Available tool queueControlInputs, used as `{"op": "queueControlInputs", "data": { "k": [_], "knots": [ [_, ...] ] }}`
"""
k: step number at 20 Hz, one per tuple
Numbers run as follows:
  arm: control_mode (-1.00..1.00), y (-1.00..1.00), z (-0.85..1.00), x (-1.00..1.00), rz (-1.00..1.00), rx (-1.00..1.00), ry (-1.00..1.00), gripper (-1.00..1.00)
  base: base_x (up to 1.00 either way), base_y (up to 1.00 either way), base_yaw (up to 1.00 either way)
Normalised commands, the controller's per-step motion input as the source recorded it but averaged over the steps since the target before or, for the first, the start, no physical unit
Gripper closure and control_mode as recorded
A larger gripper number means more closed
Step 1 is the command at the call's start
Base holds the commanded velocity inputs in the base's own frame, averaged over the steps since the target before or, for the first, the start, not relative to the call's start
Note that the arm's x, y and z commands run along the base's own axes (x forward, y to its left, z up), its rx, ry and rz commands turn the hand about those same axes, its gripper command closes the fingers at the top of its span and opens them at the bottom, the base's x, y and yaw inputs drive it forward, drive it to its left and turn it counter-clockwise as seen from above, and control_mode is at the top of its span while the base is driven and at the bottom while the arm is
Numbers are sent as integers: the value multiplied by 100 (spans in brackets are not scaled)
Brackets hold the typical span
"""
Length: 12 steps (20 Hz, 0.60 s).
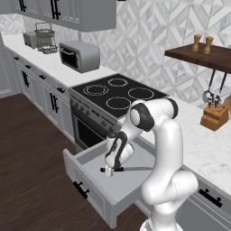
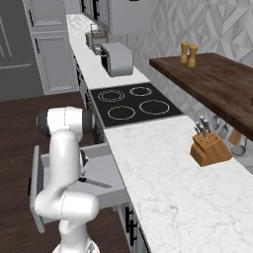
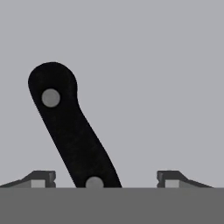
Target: Pick up the knife from the drawer and place it on the cutting board. Then place the meat from the plate to the cutting board.
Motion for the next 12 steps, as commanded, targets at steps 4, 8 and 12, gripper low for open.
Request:
{"op": "queueControlInputs", "data": {
  "k": [4, 8, 12],
  "knots": [
    [-100, 0, -40, 6, 3, 0, 0, 100, 0, 0, 0],
    [-100, 0, -43, 0, 4, -2, 0, 100, 0, 0, 0],
    [-100, 0, -37, 0, 5, 0, 0, 100, 0, 0, 0]
  ]
}}
